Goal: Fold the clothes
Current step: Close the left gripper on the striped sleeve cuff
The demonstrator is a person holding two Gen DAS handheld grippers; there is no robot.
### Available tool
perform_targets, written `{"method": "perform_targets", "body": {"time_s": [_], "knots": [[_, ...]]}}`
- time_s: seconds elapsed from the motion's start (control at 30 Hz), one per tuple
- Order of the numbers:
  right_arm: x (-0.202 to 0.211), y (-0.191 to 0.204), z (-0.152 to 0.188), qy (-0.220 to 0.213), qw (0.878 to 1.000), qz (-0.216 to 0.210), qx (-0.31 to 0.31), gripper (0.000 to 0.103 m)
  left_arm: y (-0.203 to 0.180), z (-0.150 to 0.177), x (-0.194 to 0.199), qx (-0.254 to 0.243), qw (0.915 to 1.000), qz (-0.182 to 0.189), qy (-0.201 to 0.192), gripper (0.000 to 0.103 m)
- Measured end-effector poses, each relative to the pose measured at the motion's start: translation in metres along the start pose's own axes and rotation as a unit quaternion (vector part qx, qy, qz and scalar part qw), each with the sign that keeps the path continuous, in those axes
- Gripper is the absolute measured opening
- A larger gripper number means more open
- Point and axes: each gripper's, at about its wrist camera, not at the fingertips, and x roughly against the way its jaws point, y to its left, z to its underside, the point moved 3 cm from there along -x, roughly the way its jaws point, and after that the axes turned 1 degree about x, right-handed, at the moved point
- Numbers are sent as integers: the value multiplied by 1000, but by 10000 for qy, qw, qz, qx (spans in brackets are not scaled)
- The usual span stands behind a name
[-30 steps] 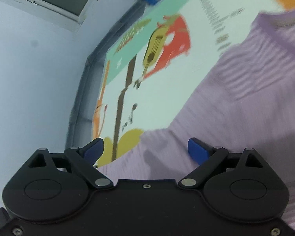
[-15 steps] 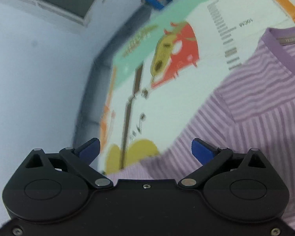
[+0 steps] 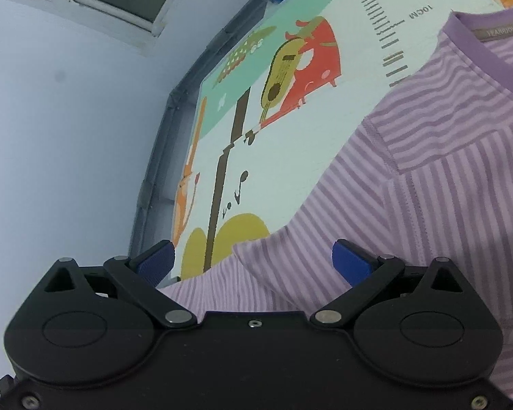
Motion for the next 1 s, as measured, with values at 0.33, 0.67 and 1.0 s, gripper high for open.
{"method": "perform_targets", "body": {"time_s": [0.33,0.67,1.0], "knots": [[-1,0,2,31,9999,1,96,99,26,-20,-12,908,9954,236,-190,80],[-4,0,3,-27,9999,34,162,99,39,-20,-22,1195,9924,185,-243,74],[-6,-1,3,-78,9998,39,184,100,48,-21,-31,1372,9899,111,-345,48]]}}
